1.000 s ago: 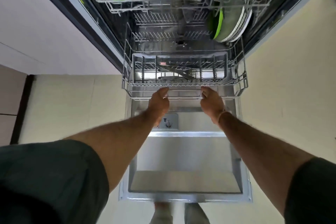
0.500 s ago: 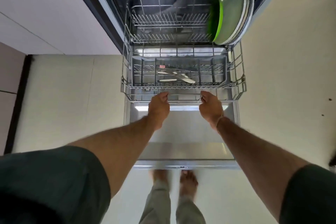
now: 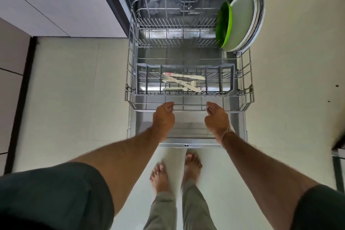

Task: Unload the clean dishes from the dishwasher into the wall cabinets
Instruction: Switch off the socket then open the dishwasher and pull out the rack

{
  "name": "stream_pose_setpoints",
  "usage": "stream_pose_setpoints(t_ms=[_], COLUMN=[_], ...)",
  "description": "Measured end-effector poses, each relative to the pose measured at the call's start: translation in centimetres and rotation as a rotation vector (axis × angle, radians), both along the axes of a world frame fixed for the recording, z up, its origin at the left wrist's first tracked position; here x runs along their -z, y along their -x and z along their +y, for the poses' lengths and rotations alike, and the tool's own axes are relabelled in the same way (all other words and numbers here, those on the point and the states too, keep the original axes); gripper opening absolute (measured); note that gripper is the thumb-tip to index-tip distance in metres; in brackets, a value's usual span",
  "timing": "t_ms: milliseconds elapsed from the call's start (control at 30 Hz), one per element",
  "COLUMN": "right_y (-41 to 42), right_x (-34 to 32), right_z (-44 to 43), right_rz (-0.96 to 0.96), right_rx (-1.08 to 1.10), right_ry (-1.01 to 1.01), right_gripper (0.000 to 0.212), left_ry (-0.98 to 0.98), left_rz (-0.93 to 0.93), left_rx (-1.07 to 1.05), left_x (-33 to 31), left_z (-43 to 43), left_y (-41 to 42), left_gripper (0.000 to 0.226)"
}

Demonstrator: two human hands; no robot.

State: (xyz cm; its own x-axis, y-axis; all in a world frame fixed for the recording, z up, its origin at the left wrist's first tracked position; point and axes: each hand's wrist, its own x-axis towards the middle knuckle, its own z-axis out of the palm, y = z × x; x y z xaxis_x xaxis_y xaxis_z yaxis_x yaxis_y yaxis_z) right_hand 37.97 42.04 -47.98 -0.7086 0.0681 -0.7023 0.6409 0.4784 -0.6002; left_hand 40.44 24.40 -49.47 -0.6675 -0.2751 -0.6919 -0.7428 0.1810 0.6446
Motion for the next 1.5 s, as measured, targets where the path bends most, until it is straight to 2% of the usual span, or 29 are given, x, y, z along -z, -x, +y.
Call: stream_pose_setpoints(t_ms=[233, 333, 633, 1000, 1333, 1500], right_y=[-2.7, -2.9, -2.9, -0.8, 1.9, 2.2], right_x=[-0.4, -0.6, -0.7, -0.4, 0.0, -0.6], right_z=[0.0, -0.1, -0.2, -1.6, -1.8, -1.5], right_rz=[-0.029, -0.031, -0.055, -0.023, -0.034, -0.082], right_rx=[0.032, 0.05, 0.084, 0.155, 0.075, 0.05], right_ry=[-0.007, -0.005, 0.009, -0.017, -0.051, -0.045], right_gripper=[0.075, 0.072, 0.074, 0.07, 0.069, 0.07], left_ry=[0.005, -0.052, -0.016, -0.056, -0.089, -0.062], left_rz=[-0.025, -0.039, -0.062, -0.082, -0.113, -0.12], left_rx=[0.021, 0.001, -0.031, -0.241, -0.191, -0.136], left_x=[0.4, 0.8, 0.6, 0.4, 1.2, -0.5], left_z=[0.4, 0.5, 1.1, 2.2, 1.2, 1.0], left_y=[-2.5, -2.8, -2.5, -0.5, 1.9, 2.3], left_gripper=[0.044, 0.047, 0.045, 0.051, 0.052, 0.051])
